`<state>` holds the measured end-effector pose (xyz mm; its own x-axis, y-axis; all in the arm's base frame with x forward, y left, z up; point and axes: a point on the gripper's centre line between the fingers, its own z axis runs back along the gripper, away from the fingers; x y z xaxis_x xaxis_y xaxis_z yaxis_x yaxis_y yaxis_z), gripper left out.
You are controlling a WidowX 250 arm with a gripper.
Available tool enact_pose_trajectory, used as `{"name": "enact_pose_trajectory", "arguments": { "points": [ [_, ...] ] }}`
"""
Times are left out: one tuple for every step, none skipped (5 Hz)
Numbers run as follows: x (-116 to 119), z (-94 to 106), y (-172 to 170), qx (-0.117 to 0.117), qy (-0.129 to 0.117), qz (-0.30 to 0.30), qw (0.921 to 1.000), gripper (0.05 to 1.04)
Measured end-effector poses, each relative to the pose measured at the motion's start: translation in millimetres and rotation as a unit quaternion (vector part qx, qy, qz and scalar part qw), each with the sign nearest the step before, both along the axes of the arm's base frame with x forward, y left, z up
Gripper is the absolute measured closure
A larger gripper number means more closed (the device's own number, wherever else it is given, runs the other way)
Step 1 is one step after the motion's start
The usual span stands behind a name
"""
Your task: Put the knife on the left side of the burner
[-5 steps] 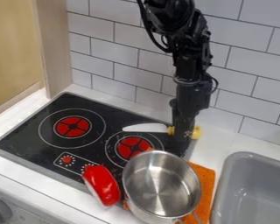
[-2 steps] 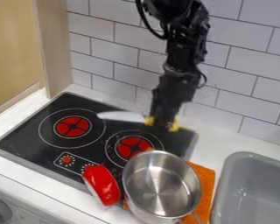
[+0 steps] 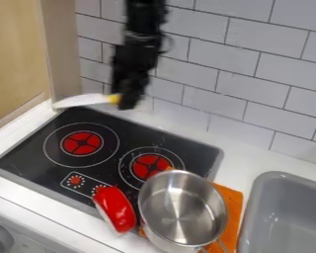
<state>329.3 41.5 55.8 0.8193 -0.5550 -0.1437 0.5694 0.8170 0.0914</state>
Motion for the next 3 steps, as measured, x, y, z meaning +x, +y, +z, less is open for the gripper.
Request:
{"name": "enact_pose_trajectory", "arguments": {
  "points": [
    [-17, -10.7, 20, -0.001, -0.027, 0.108, 0.9938, 0.699],
    [-26, -15.2, 55, 0.013, -0.054, 0.247, 0.9674, 0.699],
    [-29, -16.7, 64, 0.024, -0.066, 0.325, 0.9430, 0.699]
  ]
}}
